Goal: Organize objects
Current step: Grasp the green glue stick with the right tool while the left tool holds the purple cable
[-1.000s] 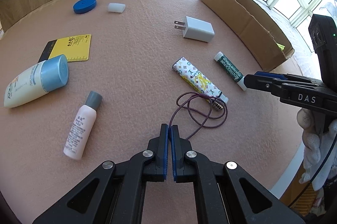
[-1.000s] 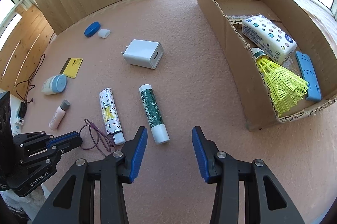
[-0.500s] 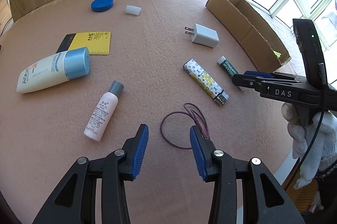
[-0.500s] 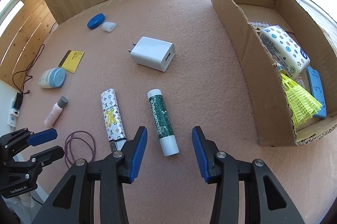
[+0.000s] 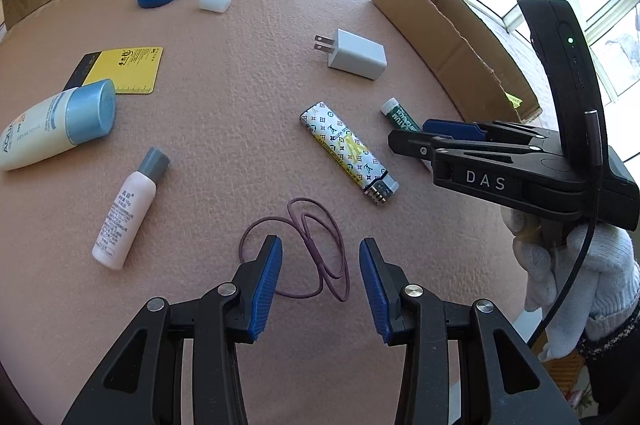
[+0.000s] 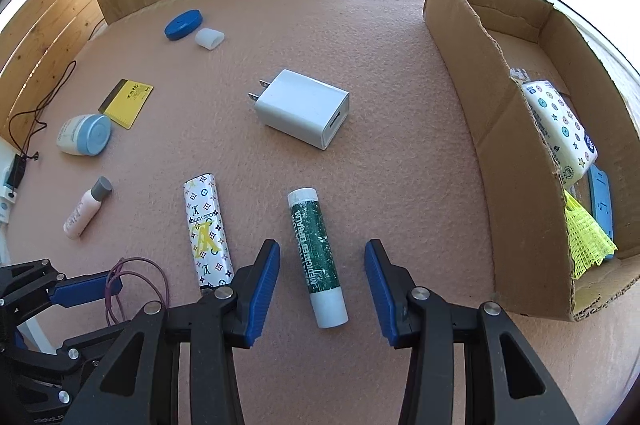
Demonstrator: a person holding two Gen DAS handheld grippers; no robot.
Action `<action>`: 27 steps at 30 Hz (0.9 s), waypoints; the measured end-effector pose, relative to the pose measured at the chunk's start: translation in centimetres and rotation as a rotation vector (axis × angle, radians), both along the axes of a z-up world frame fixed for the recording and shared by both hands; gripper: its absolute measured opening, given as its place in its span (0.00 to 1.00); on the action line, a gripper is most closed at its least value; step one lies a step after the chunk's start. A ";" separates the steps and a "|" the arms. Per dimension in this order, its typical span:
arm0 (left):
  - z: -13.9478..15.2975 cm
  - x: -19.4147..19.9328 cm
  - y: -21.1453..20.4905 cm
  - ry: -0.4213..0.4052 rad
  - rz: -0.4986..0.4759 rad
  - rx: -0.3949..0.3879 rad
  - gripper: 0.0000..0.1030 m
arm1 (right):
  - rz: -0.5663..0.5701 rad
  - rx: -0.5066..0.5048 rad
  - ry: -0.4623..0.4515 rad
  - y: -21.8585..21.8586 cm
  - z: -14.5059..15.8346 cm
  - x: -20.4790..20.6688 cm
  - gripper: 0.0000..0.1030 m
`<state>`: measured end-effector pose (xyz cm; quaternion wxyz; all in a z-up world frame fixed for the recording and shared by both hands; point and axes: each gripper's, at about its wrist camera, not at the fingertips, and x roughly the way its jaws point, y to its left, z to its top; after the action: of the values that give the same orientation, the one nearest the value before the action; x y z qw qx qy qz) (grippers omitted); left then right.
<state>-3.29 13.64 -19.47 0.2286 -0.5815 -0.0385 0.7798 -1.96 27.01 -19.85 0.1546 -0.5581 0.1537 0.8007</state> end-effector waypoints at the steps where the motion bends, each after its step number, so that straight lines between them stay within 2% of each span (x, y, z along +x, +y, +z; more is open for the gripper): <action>1: 0.0 -0.1 0.0 -0.002 0.001 0.002 0.34 | 0.006 0.008 -0.003 -0.1 0.0 -0.1 0.39; 3: 0.0 -0.1 0.0 0.009 0.001 -0.008 0.26 | 0.014 0.025 -0.011 -0.2 0.0 -0.3 0.36; 5: 0.1 -0.2 -0.2 0.017 0.004 -0.011 0.16 | 0.024 0.040 -0.016 -0.4 0.1 -0.4 0.27; 7: 0.3 -0.2 -0.3 0.024 0.006 -0.009 0.12 | 0.031 0.039 -0.015 -0.4 0.1 -0.4 0.16; 9: 0.5 -0.4 -0.6 0.033 0.010 -0.008 0.10 | 0.031 0.036 -0.013 -0.4 0.1 -0.3 0.14; 15: 1.6 -0.9 -2.1 0.050 0.052 0.025 0.10 | 0.024 0.006 0.005 -0.3 0.4 0.6 0.14; 19: 2.3 -1.2 -3.0 0.062 0.073 0.033 0.05 | 0.016 0.000 0.034 -0.2 1.4 1.5 0.14; 23: 2.3 -0.9 -3.7 0.050 0.087 0.049 0.05 | 0.009 0.000 0.051 -0.1 2.3 2.5 0.14; 24: 2.3 -0.8 -3.8 0.039 0.098 0.059 0.05 | 0.008 -0.003 0.053 0.0 2.4 2.7 0.14; 25: 2.1 -0.7 -3.8 0.029 0.110 0.064 0.15 | 0.006 -0.006 0.054 0.1 2.4 2.9 0.14; 26: 2.2 -0.5 -3.7 0.023 0.116 0.071 0.34 | 0.003 -0.009 0.056 0.2 2.4 3.1 0.14; 27: 2.2 -0.3 -3.7 0.020 0.123 0.076 0.41 | 0.000 -0.013 0.058 0.3 2.4 3.2 0.14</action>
<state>-3.64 9.98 -17.32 0.2026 -0.5613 -0.1016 0.7960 1.26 27.30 -17.42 0.1464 -0.5356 0.1631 0.8155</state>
